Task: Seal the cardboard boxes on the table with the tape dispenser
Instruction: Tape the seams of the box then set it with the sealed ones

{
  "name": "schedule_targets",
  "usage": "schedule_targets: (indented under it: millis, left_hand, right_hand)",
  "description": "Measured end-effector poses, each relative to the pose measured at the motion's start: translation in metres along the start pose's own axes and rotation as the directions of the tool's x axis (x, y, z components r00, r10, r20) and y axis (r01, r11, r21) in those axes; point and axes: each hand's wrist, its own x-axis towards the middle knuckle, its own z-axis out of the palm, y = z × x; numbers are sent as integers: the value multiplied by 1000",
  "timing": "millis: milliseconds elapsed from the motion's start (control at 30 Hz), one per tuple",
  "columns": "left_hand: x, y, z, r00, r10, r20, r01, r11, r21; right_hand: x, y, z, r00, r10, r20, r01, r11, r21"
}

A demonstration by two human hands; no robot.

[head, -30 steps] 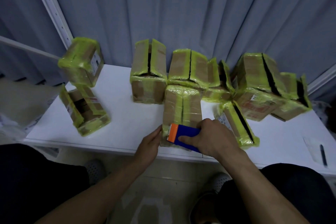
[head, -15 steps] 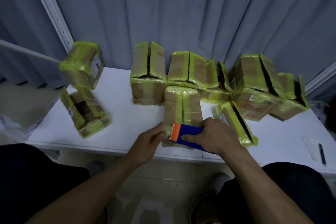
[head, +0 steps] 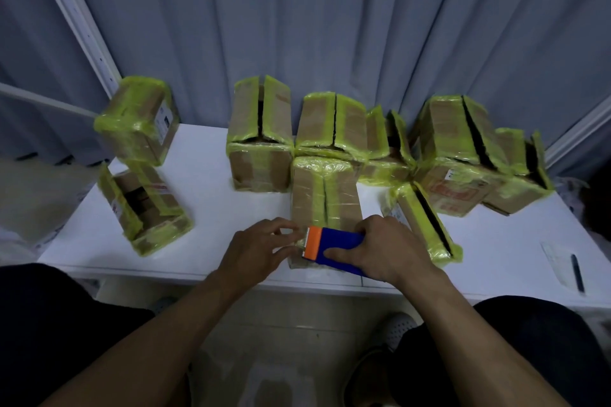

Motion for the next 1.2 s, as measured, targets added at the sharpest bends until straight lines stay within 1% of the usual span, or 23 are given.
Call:
schedule_targets:
  millis: [267,367,467,533,600,833,933,1067,1200]
  left_hand:
    - [-6,2,-3,999,14,-48,-9,995,103]
    - [-11,2,-5,998,23,-59,-16,993,120]
    - [-14,-2,-10,996,-1,-88,9,995,99]
    - [-16,-3,-11,996,12,-85,-5,996,86]
    - [-20,-1,-7,996,29,-81,-27,999,31]
    - [-21,5,-3,1000,14,11,-12,995,-103]
    - [-18,14,-5,999,35,27,-33,997,-63]
    - [-7,19,-7,1000,-5,-25,4,1000,-15]
    - [-5,16,-6,998,55,-38,-53,996,65]
  right_hand:
    - [-4,-1,-4,999,-33,0,33,999,32]
    - [-9,1,-12,1000,-20,14,20,999,45]
    - [-15,6,-24,1000,17,-4,-17,1000,20]
    - [-18,7,-24,1000,19,-20,-20,1000,-18]
    - [-18,6,-20,999,19,-29,-20,999,-49]
    - [-9,7,-9,999,52,1,-51,996,-71]
    - [-6,7,-7,998,66,14,-65,996,-59]
    - [-7,9,-6,998,64,28,-62,997,-52]
    - [-8,11,-3,999,50,20,-48,997,-55]
